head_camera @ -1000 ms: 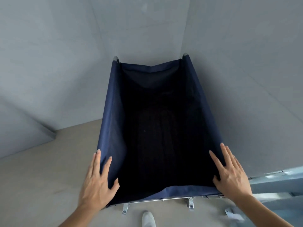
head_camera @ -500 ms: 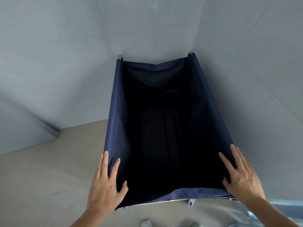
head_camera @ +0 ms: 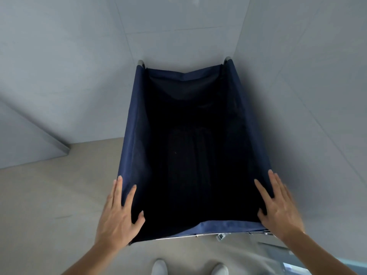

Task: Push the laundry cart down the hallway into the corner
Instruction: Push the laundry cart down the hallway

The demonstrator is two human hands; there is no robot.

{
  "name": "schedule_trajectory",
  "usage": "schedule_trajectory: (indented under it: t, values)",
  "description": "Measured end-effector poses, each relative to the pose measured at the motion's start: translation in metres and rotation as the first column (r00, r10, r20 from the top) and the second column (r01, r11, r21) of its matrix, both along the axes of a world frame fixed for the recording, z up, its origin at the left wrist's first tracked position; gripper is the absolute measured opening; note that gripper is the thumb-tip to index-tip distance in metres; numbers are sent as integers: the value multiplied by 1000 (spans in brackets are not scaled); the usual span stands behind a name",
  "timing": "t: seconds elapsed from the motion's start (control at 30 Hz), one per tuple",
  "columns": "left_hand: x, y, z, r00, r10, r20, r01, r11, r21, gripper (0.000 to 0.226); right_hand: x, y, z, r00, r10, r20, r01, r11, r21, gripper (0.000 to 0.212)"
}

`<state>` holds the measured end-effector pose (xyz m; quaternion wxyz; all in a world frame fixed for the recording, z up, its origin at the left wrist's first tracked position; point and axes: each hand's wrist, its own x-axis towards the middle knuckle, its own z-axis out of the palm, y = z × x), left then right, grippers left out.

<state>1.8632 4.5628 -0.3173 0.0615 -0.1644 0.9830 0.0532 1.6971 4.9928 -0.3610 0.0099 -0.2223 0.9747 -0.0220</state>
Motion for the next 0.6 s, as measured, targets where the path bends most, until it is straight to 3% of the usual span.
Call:
schedule_trajectory:
  t: [0.6]
  values:
    - [-22, 78, -6, 994, 89, -64, -82, 992, 99, 79, -68, 51, 22, 995, 65, 81, -75, 989, 129, 103]
